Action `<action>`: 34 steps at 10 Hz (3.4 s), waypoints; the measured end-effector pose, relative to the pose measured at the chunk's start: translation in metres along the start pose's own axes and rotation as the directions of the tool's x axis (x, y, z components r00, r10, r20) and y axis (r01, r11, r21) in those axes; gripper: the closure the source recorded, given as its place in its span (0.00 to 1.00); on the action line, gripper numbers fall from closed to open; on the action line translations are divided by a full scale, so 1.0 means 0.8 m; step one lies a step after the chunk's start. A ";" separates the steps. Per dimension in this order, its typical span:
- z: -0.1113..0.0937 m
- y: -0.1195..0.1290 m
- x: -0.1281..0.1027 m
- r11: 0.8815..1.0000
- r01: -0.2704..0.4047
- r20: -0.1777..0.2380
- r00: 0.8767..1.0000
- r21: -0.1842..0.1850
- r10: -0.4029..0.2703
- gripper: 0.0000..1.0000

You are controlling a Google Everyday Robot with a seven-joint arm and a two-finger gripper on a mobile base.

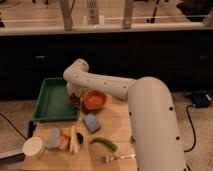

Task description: Place grapes in tray

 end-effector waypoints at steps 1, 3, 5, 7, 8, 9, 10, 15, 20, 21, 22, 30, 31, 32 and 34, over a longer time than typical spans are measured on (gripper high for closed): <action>0.001 -0.001 -0.001 1.000 0.005 0.001 1.000 0.000 -0.005 0.98; 0.004 -0.009 -0.004 1.000 0.022 0.004 1.000 0.001 -0.022 0.98; 0.007 -0.014 -0.005 0.999 0.037 0.006 0.999 0.003 -0.037 0.98; 0.010 -0.020 -0.007 0.999 0.053 0.010 0.999 0.006 -0.053 0.98; 0.011 -0.022 -0.008 0.998 0.058 0.010 0.998 0.007 -0.058 0.98; 0.012 -0.024 -0.009 0.998 0.063 0.012 0.998 0.007 -0.063 0.98; 0.013 -0.025 -0.008 0.998 0.069 0.012 0.998 0.009 -0.069 0.98; 0.017 -0.032 -0.011 0.996 0.089 0.016 0.996 0.013 -0.089 0.98; 0.020 -0.037 -0.012 0.994 0.109 0.017 0.994 0.018 -0.109 0.98; 0.021 -0.038 -0.012 0.994 0.112 0.018 0.993 0.019 -0.112 0.98; 0.022 -0.039 -0.012 0.993 0.115 0.018 0.993 0.020 -0.115 0.98; 0.023 -0.041 -0.009 0.991 0.131 0.018 0.991 0.030 -0.132 0.98; 0.024 -0.041 -0.009 0.991 0.133 0.019 0.991 0.031 -0.134 0.98; 0.023 -0.041 -0.008 0.990 0.135 0.018 0.991 0.032 -0.136 0.98; 0.024 -0.042 -0.008 0.990 0.140 0.019 0.990 0.034 -0.140 0.98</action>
